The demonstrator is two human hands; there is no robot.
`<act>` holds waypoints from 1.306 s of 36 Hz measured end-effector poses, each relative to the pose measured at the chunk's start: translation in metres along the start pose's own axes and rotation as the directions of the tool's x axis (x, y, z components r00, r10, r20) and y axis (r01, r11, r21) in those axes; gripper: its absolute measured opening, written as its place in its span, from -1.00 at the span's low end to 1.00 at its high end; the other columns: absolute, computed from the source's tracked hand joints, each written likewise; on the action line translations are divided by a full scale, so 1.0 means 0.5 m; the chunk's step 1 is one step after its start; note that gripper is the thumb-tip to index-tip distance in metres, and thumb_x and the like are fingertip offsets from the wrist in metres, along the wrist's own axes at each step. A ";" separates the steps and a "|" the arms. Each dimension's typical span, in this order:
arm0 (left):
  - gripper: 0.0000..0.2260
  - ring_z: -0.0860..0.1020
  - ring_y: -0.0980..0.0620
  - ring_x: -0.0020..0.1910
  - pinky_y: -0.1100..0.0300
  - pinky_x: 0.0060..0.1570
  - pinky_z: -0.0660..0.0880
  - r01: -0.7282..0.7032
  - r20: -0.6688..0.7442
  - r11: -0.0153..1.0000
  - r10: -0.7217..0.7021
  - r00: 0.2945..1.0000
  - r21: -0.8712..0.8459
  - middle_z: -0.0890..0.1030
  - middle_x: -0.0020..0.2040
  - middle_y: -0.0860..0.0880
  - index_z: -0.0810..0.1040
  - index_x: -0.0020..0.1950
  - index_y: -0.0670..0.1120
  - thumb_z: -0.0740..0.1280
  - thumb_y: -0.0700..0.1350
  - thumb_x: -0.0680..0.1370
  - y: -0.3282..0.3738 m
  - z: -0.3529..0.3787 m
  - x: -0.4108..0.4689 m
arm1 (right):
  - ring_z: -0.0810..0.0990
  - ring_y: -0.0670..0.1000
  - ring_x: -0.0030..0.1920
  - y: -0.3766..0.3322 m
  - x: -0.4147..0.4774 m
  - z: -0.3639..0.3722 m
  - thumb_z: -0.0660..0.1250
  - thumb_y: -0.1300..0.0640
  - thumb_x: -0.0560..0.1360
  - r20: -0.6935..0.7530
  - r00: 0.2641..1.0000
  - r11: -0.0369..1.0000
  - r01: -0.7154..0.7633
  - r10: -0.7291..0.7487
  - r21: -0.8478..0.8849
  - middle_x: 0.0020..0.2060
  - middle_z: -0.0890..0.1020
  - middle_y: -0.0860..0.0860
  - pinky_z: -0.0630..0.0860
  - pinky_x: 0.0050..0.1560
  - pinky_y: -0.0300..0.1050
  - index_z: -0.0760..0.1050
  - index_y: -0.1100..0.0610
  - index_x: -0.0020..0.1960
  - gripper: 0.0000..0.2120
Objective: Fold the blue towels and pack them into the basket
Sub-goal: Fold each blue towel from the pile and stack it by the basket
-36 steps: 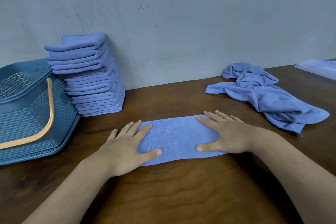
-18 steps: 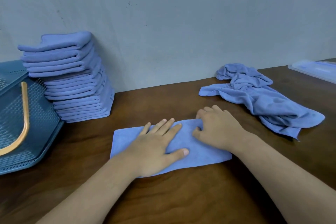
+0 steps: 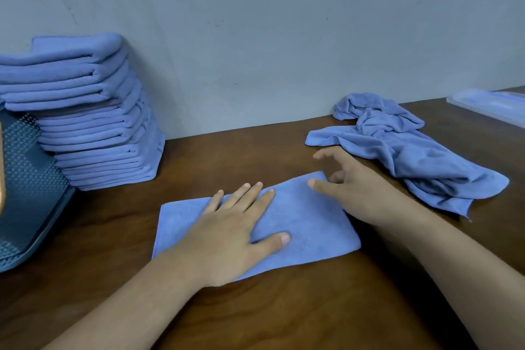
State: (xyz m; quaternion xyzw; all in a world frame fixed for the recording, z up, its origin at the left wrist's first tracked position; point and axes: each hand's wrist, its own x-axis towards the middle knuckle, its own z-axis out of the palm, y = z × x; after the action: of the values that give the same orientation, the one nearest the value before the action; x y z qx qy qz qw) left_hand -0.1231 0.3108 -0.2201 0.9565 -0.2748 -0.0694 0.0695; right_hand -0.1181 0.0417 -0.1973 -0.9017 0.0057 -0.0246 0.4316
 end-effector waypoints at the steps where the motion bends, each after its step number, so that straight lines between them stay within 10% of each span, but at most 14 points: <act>1: -0.23 -0.33 0.29 0.63 -0.05 0.66 -0.24 0.002 -0.001 1.000 -0.002 1.000 -0.005 -0.25 0.69 0.27 -0.21 0.71 0.27 -0.09 0.54 0.58 0.001 0.000 0.000 | 0.54 -0.19 -0.34 0.004 -0.002 -0.004 0.47 -0.19 0.54 0.018 1.000 1.000 -0.014 0.014 0.012 -0.24 0.61 -0.05 0.50 -0.17 -0.12 0.43 -0.36 0.20 -0.70; 9: -0.23 -0.33 0.32 0.62 -0.03 0.67 -0.24 0.005 -0.018 0.999 -0.006 1.000 -0.031 -0.24 0.68 0.30 -0.20 0.71 0.25 -0.07 0.53 0.59 0.000 -0.001 -0.001 | 0.46 -0.08 -0.31 -0.004 -0.021 -0.006 0.47 -0.09 0.57 0.194 0.981 1.000 -0.013 0.015 -0.013 -0.32 0.51 -0.10 0.43 -0.20 -0.10 0.61 -0.19 0.02 -0.93; 14: -0.23 -0.34 0.33 0.61 -0.02 0.67 -0.25 -0.003 -0.013 0.999 0.003 1.000 -0.045 -0.25 0.68 0.31 -0.19 0.71 0.26 -0.06 0.52 0.59 -0.001 -0.002 -0.003 | 0.46 -0.26 0.39 -0.002 -0.023 0.032 0.44 0.00 0.59 0.126 0.992 0.999 0.000 0.005 -0.038 0.35 0.53 -0.33 0.35 0.30 -0.29 0.51 -0.26 0.40 -0.59; 20: -0.24 -0.33 0.34 0.61 -0.01 0.67 -0.24 0.002 -0.023 0.999 -0.004 1.000 -0.054 -0.24 0.68 0.32 -0.18 0.71 0.25 -0.05 0.52 0.60 -0.001 -0.001 -0.002 | 0.30 -0.18 0.55 0.011 -0.017 0.034 0.43 0.05 0.61 0.107 0.994 0.998 0.011 -0.004 -0.067 0.54 0.40 -0.24 0.21 0.38 -0.27 0.41 -0.23 0.55 -0.46; 33: -0.45 0.13 0.28 0.61 0.08 0.63 0.09 -0.053 -0.262 0.998 0.040 0.964 -0.041 0.26 0.62 0.30 0.29 0.64 0.23 0.04 0.38 0.68 -0.003 0.000 -0.029 | 0.47 -0.16 0.33 0.021 -0.009 0.029 0.46 -0.04 0.59 0.088 0.994 0.982 0.079 -0.065 -0.170 0.30 0.54 -0.19 0.31 0.19 -0.27 0.51 -0.35 0.38 -0.59; 47: -0.38 -0.37 0.35 0.60 -0.01 0.65 -0.31 -0.005 0.049 0.999 0.007 0.999 -0.036 -0.27 0.65 0.38 -0.19 0.68 0.36 -0.07 0.43 0.66 -0.010 -0.003 -0.046 | 0.40 -0.15 0.33 0.008 -0.024 0.002 0.62 -0.31 0.34 0.274 0.962 0.963 0.083 -0.011 -0.256 0.29 0.39 -0.31 0.31 0.23 -0.22 0.35 -0.24 0.56 -0.13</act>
State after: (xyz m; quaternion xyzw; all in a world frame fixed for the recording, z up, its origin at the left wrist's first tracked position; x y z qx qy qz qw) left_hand -0.1395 0.3272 -0.2175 0.9522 -0.2782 -0.0974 0.0799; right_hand -0.1298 0.0403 -0.2012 -0.9461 -0.0715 0.0891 0.3031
